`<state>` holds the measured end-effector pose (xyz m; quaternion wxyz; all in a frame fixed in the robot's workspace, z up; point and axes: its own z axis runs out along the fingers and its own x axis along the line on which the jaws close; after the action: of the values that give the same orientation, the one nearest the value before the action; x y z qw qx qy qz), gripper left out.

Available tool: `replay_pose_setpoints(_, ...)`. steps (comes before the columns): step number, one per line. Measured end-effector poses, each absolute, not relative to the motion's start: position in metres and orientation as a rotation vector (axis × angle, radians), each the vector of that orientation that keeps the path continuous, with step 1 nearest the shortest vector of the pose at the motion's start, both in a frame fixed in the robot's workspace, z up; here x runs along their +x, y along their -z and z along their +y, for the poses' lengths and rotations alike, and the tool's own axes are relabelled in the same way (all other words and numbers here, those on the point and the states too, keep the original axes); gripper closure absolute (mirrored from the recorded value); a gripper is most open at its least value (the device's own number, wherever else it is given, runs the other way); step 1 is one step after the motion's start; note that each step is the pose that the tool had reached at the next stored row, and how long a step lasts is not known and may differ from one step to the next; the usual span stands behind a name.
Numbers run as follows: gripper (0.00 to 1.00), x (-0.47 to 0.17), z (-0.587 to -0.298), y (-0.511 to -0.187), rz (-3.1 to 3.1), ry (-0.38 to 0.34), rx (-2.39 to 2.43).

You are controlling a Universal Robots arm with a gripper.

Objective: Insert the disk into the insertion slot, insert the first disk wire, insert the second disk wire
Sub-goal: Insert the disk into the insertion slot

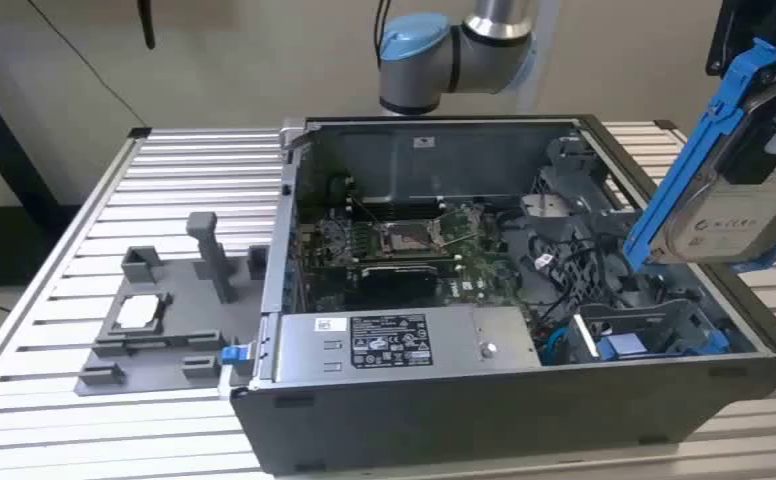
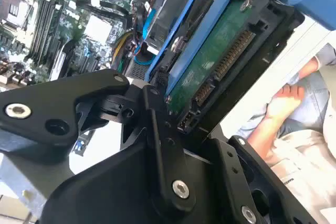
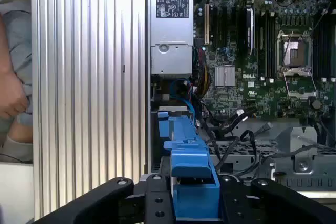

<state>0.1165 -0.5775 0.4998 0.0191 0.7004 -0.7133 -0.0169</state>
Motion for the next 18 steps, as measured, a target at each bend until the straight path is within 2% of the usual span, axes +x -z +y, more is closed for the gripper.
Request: replay_pose_setpoints(18, 0.67, 0.1165, -0.5774, -0.4911, -2.213, 0.054, 2.173)
